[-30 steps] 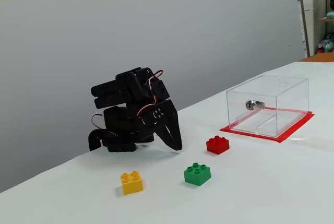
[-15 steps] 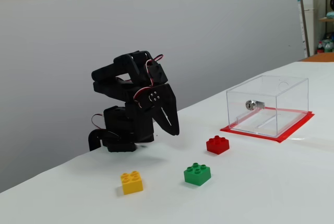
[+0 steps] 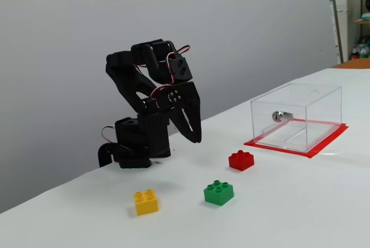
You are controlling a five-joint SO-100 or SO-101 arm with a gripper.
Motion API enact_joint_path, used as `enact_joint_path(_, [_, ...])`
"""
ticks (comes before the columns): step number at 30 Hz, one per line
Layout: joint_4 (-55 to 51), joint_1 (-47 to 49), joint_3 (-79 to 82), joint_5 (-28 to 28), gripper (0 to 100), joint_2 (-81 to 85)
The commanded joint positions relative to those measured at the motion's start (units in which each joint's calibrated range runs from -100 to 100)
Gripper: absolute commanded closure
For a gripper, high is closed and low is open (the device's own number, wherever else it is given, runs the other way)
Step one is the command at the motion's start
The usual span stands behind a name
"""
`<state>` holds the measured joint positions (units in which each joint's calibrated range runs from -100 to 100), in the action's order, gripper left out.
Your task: Pick the green lego brick and place it into the transparent box
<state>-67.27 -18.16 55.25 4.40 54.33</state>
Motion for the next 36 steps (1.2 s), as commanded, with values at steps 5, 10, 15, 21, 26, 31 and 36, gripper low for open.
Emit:
enact_joint_path(5, [10.6,-0.6,-7.7,2.3,99,-8.7])
enact_joint_path(10, [13.9,-0.6,-11.9,2.5,98,-16.3])
enact_joint_path(15, [14.0,-0.6,-15.7,2.4,98,-23.0])
enact_joint_path(21, [14.0,0.0,-18.2,2.5,98,-28.8])
enact_joint_path(26, [14.0,0.8,-18.4,2.5,84,-31.8])
enact_joint_path(31, [14.1,1.8,-18.5,2.5,65,-33.8])
enact_joint_path(36, [17.7,1.5,-18.3,2.5,61,-36.7])
